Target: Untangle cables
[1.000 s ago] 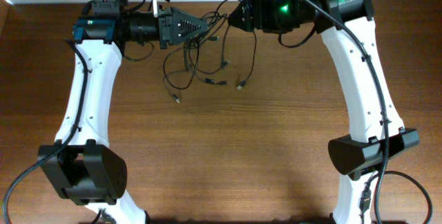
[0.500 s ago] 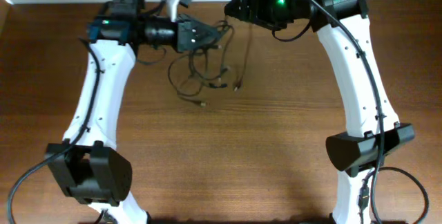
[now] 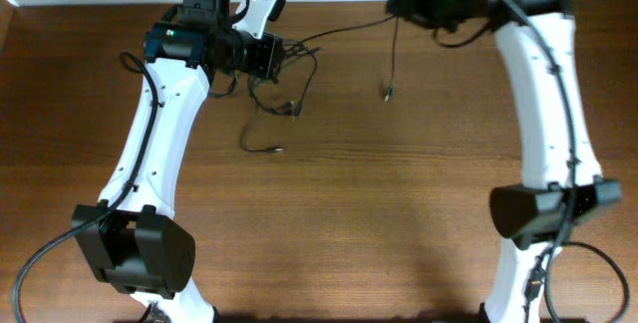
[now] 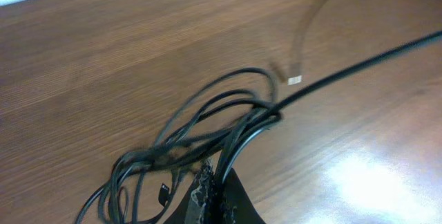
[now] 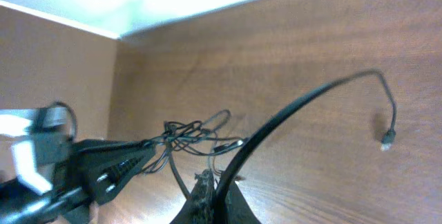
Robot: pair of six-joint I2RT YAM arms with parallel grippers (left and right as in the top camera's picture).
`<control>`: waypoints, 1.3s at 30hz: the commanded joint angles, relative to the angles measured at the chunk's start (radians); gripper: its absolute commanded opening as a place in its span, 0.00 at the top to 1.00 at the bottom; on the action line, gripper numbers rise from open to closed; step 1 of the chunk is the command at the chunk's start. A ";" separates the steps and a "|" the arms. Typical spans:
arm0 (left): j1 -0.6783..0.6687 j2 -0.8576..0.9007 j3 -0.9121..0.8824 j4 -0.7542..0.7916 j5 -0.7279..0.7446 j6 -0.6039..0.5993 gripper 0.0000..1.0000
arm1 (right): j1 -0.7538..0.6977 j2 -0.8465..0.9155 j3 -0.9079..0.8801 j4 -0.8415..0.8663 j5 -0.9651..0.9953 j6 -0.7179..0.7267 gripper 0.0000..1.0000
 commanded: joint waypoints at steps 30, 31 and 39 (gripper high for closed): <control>0.058 -0.005 0.003 0.025 0.687 0.020 1.00 | -0.314 -0.207 0.008 -0.416 -0.006 -0.343 0.09; 0.058 -0.005 0.003 0.041 0.757 0.013 1.00 | -0.294 -0.200 0.008 -0.420 -0.006 -0.343 0.09; 0.058 -0.005 0.003 0.052 0.708 -0.488 1.00 | 0.047 -0.073 0.006 -0.355 0.045 -0.276 0.26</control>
